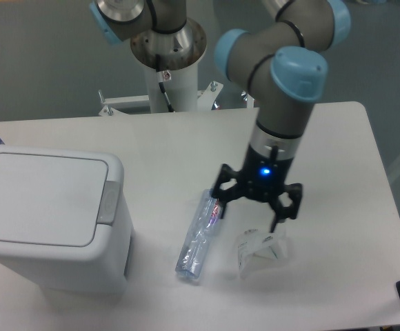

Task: Open the trash can
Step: 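Move the gripper over the table toward the white trash can lid, then lower the gripper fingers onto the lid's grey tab, then push the grey tab to flip the trash can lid open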

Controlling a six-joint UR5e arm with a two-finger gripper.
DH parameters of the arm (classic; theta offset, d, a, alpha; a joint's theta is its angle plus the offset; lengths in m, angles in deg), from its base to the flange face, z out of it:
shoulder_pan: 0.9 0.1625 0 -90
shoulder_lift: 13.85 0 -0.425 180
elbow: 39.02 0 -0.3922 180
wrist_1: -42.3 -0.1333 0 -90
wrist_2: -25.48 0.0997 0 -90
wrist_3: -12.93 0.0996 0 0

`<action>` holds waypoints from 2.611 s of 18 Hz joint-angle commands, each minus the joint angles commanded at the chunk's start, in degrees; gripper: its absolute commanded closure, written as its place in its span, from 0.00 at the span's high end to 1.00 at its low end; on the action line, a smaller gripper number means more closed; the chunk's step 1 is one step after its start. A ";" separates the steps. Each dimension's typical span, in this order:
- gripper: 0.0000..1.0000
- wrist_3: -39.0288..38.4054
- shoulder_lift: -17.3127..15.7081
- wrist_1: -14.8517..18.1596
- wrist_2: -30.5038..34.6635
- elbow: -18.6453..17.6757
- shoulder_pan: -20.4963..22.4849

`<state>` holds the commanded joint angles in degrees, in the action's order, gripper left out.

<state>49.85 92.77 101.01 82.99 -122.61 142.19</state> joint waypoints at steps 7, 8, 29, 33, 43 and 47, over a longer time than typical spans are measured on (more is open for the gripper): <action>1.00 -1.85 -4.22 0.09 -10.93 -1.67 -2.37; 1.00 -2.11 -4.57 0.09 -10.93 -2.28 -2.99; 1.00 -2.91 -2.64 -6.50 -10.05 -6.85 -5.72; 1.00 -2.91 -2.56 -6.59 -9.96 -6.86 -5.72; 1.00 -2.82 -2.03 -6.68 -9.96 -5.63 -5.72; 1.00 -2.82 -1.15 -7.64 -7.42 -5.71 -5.72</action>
<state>47.03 91.61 93.37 75.57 -128.32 136.47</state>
